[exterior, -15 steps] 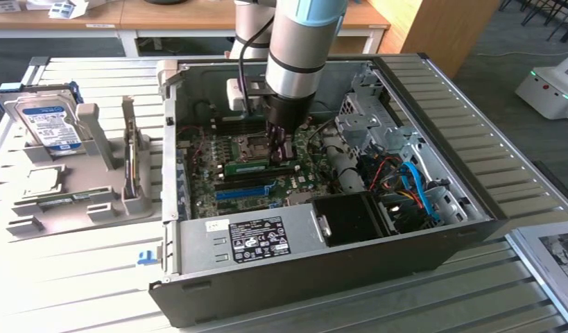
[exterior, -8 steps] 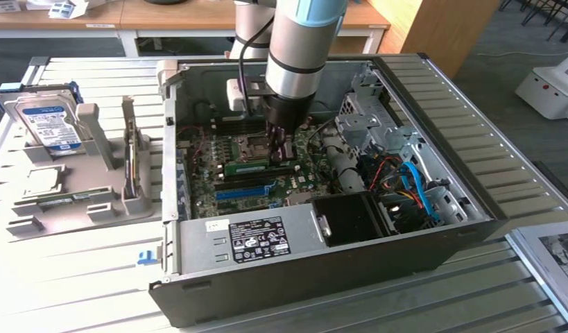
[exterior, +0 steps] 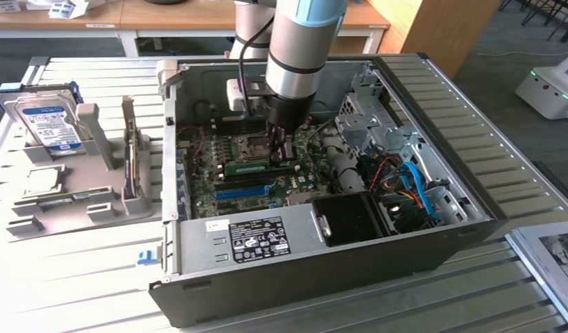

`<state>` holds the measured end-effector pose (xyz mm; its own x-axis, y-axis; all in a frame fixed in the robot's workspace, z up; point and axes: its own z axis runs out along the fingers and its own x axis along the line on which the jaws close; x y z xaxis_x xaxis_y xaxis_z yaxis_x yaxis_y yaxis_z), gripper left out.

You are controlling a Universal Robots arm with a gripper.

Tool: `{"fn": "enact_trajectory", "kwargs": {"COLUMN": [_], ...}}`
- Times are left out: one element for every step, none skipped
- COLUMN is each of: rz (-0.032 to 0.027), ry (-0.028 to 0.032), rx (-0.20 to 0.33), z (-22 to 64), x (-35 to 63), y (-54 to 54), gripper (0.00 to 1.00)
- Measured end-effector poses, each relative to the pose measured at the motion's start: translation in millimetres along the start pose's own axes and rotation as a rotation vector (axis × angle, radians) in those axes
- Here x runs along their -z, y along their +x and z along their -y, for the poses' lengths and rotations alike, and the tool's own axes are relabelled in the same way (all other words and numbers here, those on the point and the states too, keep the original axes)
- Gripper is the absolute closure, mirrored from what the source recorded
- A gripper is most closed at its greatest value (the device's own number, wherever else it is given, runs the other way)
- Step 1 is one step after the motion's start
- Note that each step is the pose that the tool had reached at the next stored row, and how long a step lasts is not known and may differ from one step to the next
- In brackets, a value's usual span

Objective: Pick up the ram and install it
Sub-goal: 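Insert the ram into the slot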

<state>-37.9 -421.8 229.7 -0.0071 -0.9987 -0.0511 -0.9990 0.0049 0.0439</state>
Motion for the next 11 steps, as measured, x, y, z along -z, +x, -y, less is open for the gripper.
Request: {"fn": "enact_trajectory", "kwargs": {"rz": [0.0000, -0.0001, 0.0000, -0.0001, 0.0000, -0.0001, -0.0001, -0.0001, -0.0001, 0.0000, -0.0001], "ry": [0.0000, -0.0001, -0.0001, 0.0000, 0.0000, 0.0000, 0.0000, 0.0001, 0.0001, 0.0001, 0.0001], "rx": [0.000, 0.000, 0.000, 0.000, 0.000, 0.000, 0.000, 0.000, 0.000, 0.000, 0.000], "z": [0.0, 0.0, 0.0, 0.0, 0.0, 0.0, 0.0, 0.0, 0.0, 0.0, 0.0], "x": [-0.1, -0.1, -0.3, -0.5, -0.6, -0.7, -0.8, -0.9, -1.0, -1.0, -1.0], "y": [0.0, 0.1, 0.1, 0.0, 0.0, 0.0, 0.1, 0.1, 0.1, 0.0, 0.1], "gripper": [0.88, 0.88, 0.88, 0.88, 0.88, 0.88, 0.88, 0.88, 0.88, 0.88, 0.88]}}
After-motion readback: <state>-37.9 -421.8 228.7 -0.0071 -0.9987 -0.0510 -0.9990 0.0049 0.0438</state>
